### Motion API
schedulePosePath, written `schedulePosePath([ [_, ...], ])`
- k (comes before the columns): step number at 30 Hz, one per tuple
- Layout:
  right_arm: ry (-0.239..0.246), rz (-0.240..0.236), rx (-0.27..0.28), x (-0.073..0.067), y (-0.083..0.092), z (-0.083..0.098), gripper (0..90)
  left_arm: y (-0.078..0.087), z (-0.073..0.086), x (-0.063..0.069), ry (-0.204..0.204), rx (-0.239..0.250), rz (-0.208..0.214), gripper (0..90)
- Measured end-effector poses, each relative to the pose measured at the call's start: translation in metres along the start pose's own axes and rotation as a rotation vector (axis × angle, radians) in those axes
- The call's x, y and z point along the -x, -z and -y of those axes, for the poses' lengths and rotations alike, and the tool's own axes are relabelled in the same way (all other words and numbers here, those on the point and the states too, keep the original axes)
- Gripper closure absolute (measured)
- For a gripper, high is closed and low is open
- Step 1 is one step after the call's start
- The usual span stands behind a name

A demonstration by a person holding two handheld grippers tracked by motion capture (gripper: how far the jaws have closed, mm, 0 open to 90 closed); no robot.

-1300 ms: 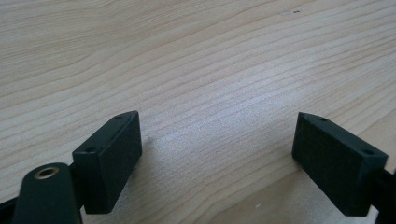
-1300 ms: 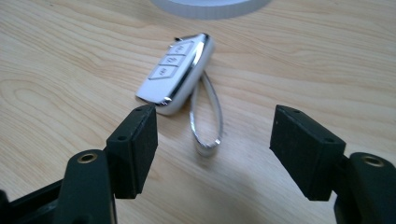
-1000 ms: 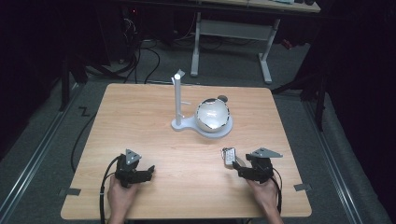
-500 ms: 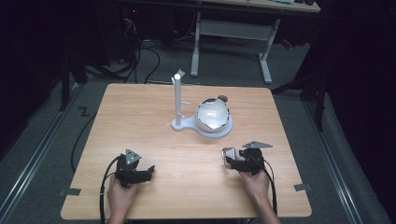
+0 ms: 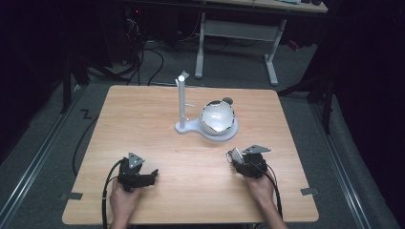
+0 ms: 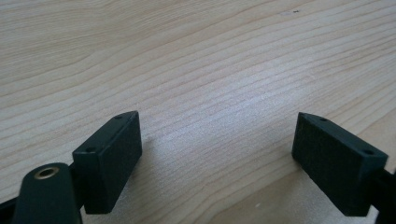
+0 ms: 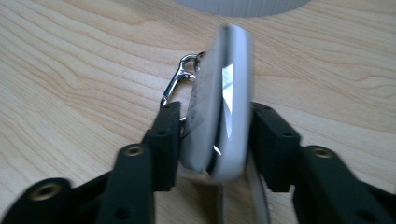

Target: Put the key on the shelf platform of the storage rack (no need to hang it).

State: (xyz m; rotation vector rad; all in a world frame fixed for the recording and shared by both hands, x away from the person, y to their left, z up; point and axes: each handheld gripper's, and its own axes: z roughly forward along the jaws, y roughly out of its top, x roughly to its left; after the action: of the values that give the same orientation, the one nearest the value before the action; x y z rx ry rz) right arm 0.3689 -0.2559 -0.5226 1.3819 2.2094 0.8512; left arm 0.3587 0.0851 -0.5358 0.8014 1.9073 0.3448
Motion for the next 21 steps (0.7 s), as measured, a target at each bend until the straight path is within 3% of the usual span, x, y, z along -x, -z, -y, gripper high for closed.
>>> schedulePosePath([
  [7,0.032,-0.033,0.003,0.002,0.002,0.002,72.5,0.0,0.0,0.0,-0.003,-0.001,0.001,16.1],
  [15,0.052,-0.057,0.034,0.003,0.009,0.003,74.0,0.0,0.0,0.0,-0.004,-0.001,0.002,16.2],
  [21,0.041,-0.068,0.063,0.008,0.017,0.002,74.0,0.0,0.0,0.0,-0.005,-0.001,0.002,16.1],
])
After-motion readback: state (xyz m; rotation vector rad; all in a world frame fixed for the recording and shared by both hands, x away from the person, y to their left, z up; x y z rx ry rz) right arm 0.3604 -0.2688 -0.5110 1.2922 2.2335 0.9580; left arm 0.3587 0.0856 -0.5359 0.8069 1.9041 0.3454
